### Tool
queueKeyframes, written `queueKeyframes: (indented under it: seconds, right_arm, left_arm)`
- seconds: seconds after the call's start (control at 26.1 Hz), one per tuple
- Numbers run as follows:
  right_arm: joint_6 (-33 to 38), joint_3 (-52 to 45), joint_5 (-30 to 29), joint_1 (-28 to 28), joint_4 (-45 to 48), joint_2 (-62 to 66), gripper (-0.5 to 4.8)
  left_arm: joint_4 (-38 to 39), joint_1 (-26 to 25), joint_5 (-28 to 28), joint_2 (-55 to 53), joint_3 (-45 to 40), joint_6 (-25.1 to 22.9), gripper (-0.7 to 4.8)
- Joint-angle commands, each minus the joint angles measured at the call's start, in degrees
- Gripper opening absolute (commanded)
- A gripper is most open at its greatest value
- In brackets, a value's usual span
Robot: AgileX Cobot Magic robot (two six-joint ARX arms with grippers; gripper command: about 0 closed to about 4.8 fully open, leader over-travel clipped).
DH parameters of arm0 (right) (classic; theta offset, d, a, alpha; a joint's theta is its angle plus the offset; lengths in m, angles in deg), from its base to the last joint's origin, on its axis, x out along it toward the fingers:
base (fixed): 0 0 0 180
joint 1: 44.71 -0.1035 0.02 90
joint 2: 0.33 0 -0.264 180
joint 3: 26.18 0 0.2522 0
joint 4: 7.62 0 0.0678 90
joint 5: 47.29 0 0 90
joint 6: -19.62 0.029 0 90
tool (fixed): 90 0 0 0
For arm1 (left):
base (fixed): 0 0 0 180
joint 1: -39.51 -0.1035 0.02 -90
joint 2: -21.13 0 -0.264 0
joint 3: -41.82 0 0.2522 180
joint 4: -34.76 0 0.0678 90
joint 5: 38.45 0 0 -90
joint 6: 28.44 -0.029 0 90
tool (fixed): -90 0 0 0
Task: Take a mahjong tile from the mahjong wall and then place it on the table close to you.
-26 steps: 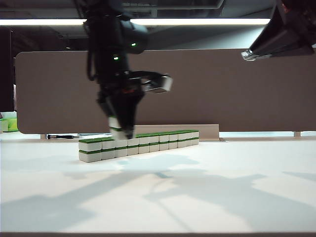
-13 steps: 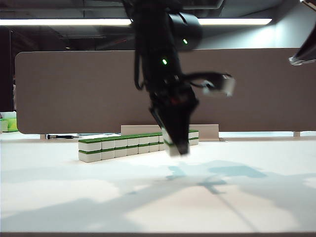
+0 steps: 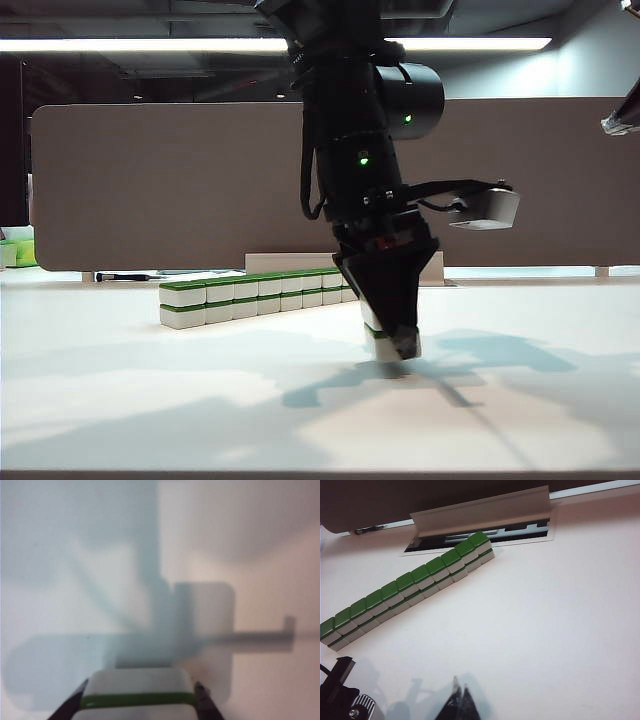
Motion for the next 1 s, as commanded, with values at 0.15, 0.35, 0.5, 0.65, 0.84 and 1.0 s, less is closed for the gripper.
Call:
queueKeyframes:
  seconds: [0.15, 0.35, 0.5, 0.65, 0.84, 1.0]
  right_arm:
    - [-0.11, 0.31, -0.33, -0.07, 0.72, -0.15, -0.01]
    - [-0.13, 0.31, -0.33, -0.07, 0.72, -0.15, -0.01]
    - [-0.13, 0.31, -0.31, -0.07, 0.74, -0.15, -0.01]
    - [-0.11, 0.31, -0.31, -0.07, 0.76, -0.15, -0.01]
    - [-0.11, 0.31, -0.31, -0.07, 0.76, -0.15, -0.01]
    - [-0.11, 0.31, -0.33, -0.07, 0.76, -0.15, -0.01]
  left_arm:
    - [0.66, 0.31, -3.10, -0.48, 0.26, -0.09, 1.74]
    - [1.86, 0.28, -3.21, -1.60, 0.26, -0.04, 1.74]
    - [2.29, 0.28, -3.17, -1.95, 0.26, -0.02, 1.76]
    - [2.40, 0.31, -3.23, -1.95, 0.26, 0.00, 1.83]
    - [2.80, 0.33, -3.23, -1.95, 0.26, 0.00, 1.84]
    - [2.84, 0.35, -3.23, -1.95, 0.26, 0.00, 1.84]
